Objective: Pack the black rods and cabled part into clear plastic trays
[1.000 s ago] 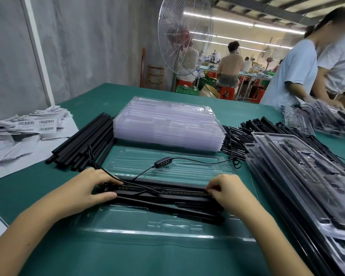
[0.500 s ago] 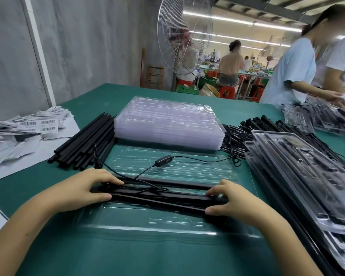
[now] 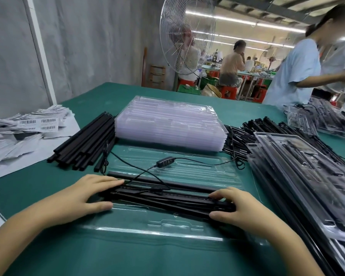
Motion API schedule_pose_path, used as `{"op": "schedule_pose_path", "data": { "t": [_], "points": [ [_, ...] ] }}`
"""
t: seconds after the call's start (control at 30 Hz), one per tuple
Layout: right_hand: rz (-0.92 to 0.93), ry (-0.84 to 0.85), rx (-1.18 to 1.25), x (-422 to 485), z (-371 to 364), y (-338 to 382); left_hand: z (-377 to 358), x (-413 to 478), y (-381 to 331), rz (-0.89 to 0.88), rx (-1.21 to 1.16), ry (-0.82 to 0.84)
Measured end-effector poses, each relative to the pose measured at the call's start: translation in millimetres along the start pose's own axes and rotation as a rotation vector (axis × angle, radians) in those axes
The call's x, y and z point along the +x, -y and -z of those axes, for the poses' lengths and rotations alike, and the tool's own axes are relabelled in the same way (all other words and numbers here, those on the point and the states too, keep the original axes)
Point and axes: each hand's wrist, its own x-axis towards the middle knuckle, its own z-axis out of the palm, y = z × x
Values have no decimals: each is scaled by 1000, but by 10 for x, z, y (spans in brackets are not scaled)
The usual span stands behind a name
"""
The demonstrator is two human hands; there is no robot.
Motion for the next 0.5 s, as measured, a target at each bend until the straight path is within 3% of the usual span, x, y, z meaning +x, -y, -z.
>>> {"op": "schedule_pose_path", "data": {
  "t": [0.23, 0.4, 0.5],
  "points": [
    [-55, -102, 45, 104, -18, -5, 87, 101, -6, 7, -65, -42],
    [-55, 65, 27, 107, 10, 13, 92, 153, -18, 46, -85, -201],
    [-22, 63, -18, 107, 30, 18, 137, 183, -13, 90, -174, -205]
  ]
}}
